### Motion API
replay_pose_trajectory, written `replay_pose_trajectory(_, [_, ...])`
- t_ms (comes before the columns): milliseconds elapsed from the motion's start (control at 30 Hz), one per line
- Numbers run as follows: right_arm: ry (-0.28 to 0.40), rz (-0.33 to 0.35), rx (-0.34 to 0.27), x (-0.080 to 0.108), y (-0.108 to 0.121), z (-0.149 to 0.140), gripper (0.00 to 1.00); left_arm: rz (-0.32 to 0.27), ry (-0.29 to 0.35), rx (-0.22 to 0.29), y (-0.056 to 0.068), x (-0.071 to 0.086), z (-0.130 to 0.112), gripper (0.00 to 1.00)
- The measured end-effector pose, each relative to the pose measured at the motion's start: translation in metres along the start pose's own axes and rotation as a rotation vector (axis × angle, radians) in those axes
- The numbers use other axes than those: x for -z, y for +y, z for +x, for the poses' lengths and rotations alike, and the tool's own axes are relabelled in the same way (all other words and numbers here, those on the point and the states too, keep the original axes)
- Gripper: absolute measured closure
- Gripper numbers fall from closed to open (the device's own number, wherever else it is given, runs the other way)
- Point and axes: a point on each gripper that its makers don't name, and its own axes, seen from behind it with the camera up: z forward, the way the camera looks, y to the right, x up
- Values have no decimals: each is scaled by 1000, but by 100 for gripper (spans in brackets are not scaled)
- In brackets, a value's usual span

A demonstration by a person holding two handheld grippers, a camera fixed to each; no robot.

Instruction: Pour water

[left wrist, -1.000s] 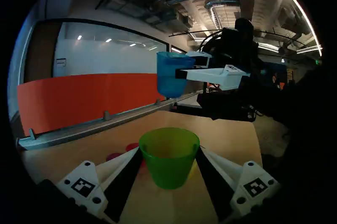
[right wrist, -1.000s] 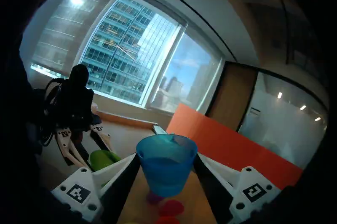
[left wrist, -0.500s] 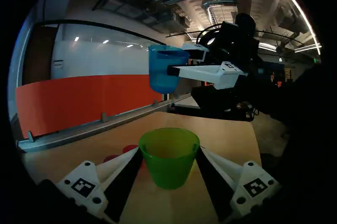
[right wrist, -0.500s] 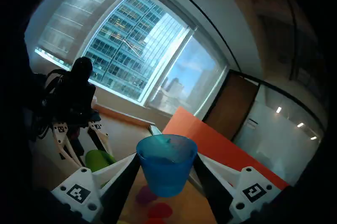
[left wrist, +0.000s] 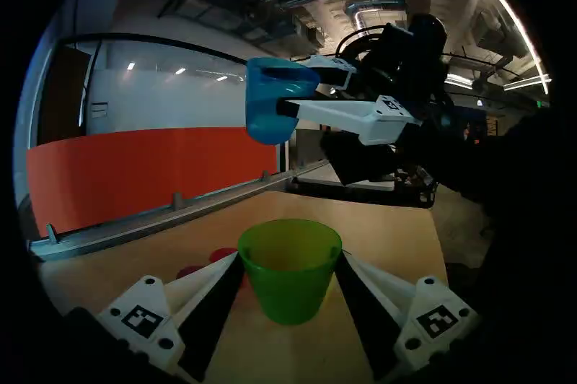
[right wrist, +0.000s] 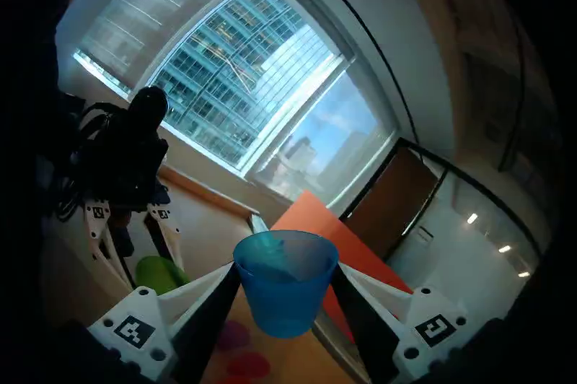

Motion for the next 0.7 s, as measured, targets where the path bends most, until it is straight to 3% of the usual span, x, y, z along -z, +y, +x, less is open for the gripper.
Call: replay_pose_trajectory(700, [-20,-16,210,-12,9,13,11,-10,3,-1,1,-1,0,14])
